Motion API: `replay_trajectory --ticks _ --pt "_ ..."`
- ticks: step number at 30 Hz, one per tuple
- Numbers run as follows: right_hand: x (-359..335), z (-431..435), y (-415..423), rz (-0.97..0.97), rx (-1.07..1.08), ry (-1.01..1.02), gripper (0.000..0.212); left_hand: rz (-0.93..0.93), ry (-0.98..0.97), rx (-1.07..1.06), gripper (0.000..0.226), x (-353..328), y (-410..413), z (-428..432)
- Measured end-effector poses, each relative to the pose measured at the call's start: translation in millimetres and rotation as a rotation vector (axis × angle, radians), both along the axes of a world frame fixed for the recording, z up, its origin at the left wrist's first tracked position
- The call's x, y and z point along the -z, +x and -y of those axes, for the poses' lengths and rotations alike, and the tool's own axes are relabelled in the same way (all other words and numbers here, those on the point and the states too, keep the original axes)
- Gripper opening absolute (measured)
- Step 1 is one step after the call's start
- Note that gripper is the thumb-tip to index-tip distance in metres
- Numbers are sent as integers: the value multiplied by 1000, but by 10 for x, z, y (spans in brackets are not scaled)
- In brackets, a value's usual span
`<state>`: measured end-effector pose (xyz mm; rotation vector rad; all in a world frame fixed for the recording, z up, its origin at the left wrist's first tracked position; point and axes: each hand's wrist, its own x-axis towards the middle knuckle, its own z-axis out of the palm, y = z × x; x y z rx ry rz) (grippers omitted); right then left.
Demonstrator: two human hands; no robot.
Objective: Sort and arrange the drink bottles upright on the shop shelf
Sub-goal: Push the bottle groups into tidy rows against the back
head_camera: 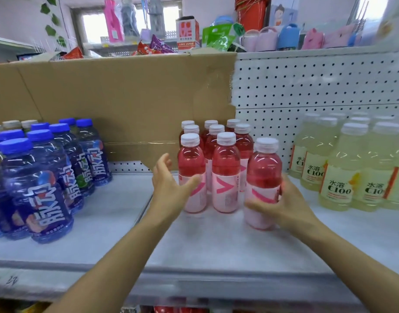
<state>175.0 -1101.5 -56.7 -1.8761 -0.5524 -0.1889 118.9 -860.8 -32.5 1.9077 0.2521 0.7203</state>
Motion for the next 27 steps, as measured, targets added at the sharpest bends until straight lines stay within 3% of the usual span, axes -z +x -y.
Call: replay_trajectory --ticks 3,8,14,20,27 --pt "25 81 271 -39 46 -34 79 -73 -122 212 78 136 130 -24" --pt "72 25 447 -55 37 -86 82 -23 -69 336 63 277 205 -113" --pt "55 -122 510 -69 40 -97 78 -32 -61 336 57 263 260 -171" --pt "44 -77 447 -103 3 -92 73 -76 -74 294 66 260 228 -147" --pt "15 -17 137 8 34 -319 74 -183 221 178 78 266 44 -55"
